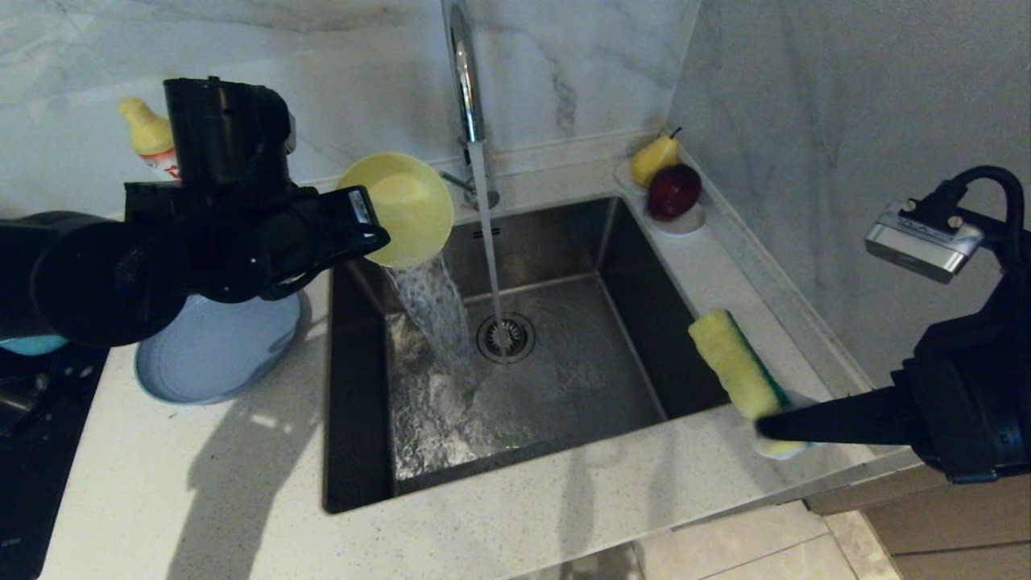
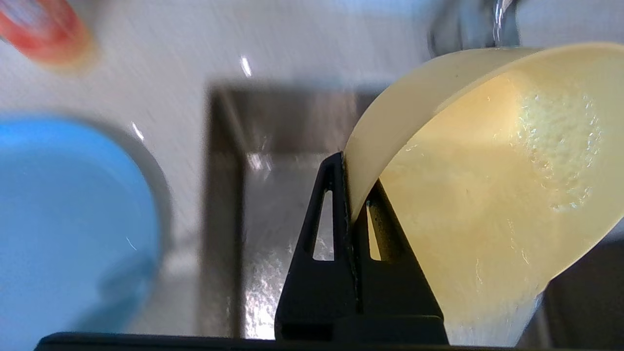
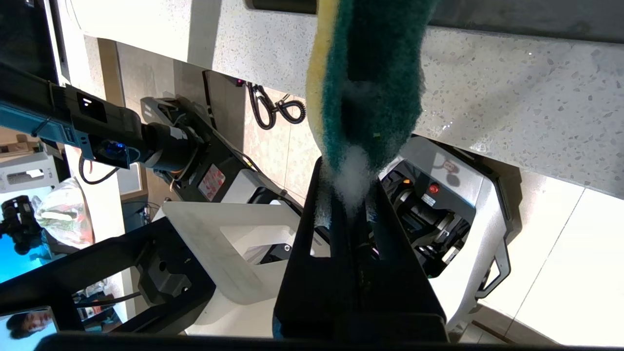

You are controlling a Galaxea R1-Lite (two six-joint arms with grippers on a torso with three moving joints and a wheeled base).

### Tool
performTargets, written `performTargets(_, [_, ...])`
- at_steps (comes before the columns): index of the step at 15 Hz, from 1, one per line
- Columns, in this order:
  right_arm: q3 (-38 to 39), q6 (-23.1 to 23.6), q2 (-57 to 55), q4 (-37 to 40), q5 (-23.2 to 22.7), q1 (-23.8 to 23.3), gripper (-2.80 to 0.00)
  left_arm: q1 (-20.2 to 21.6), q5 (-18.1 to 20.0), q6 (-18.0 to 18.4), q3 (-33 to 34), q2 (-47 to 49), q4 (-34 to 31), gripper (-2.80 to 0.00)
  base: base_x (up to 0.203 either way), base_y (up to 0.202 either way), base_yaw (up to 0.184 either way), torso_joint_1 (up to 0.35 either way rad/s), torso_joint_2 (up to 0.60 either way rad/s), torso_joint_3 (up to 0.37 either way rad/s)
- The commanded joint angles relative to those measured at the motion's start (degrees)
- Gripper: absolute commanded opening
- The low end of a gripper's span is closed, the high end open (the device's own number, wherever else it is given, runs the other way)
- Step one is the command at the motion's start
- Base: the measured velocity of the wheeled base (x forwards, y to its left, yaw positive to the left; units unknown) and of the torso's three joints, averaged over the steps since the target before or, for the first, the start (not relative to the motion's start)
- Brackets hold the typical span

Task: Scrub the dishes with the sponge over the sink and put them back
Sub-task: Wash the bowl

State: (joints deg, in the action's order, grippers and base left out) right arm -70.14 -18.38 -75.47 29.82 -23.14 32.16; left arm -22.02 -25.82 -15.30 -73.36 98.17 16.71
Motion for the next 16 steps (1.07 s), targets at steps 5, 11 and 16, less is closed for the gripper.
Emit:
performTargets(5, [-0.08,0.01,-1.48,-2.44,-0.24,0.10,-2.80,-0.02,-3.20,14.15,12.09,-1.00,29.63,-2.80,0.000,0.000,0.000,0.000,0.00,0.000])
performTargets(11, [-0.70,0.10,-2.54,-2.57,-0.24,0.10,-2.80,-0.04,-2.89,19.17,12.97,-0.99,36.72,-2.80,0.000,0.000,0.000,0.000,0.00,0.000])
performTargets(16, [-0.70,0.11,-2.49,-2.57,-0.24,0.08,-2.80,-0.04,-2.40,22.77,13.77,-0.43,44.90,-2.80,0.000,0.000,0.000,0.000,0.00,0.000])
